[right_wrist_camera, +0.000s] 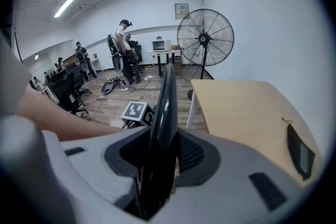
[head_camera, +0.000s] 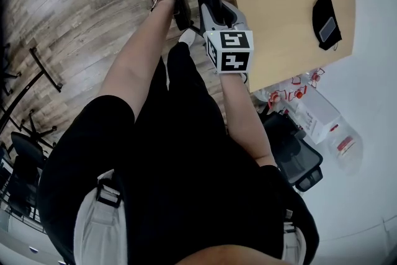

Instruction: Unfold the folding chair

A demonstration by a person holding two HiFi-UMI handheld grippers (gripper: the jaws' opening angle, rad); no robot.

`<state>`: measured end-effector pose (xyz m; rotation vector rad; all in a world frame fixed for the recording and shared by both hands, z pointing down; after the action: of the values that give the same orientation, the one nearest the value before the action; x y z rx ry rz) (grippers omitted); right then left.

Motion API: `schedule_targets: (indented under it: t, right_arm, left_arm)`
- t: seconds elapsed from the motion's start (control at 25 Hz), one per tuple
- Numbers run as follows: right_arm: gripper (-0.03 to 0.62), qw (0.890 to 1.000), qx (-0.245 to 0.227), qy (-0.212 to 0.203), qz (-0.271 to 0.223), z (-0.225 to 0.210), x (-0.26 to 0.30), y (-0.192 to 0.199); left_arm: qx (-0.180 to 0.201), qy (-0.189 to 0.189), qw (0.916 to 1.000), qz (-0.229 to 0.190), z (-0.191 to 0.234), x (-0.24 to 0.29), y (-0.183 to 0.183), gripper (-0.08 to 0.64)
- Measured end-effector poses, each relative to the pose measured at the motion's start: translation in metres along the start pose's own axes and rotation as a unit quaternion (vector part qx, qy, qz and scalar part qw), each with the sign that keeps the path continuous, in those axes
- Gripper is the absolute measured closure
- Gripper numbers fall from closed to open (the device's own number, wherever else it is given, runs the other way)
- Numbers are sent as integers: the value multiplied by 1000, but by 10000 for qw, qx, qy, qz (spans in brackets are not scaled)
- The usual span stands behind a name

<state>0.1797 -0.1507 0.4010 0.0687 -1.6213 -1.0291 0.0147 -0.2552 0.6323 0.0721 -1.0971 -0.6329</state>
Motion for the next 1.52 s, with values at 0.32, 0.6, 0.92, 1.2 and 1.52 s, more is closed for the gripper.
schedule_targets:
  t: [0.32, 0.6, 0.92, 1.2, 1.52]
  right_arm:
    - [460, 9998, -168, -99, -18, 34, 3, -5]
    - [460, 9997, -238, -106, -15, 51, 6, -7]
    - [460, 9997, -223, -97, -8, 58, 7, -8]
    - [460, 9998, -200, -68, 13, 62, 10, -7]
    - [460, 9999, 1, -22, 113, 45, 15, 0]
  left_arm:
    - [-73, 149, 9998, 67, 35, -15, 0, 374]
    - [-36, 358, 9994, 0, 57, -15, 1, 373]
    - [-74, 623, 9980, -16, 75, -12, 5, 373]
    - [-59, 744, 9972, -40, 93, -16, 5, 373]
    - [-319, 948, 9950, -13, 143, -21, 9, 365]
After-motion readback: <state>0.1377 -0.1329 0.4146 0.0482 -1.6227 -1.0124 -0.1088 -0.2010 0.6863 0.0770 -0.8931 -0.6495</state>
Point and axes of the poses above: the fingertips, and each gripper's own axes: x forward along the fingers, z to its left, y out of its underside, the point moved 10 cm from there along -x, backward along the fingers, and after that the axes turned 7 degrees about -x, right-handed, at the moved point
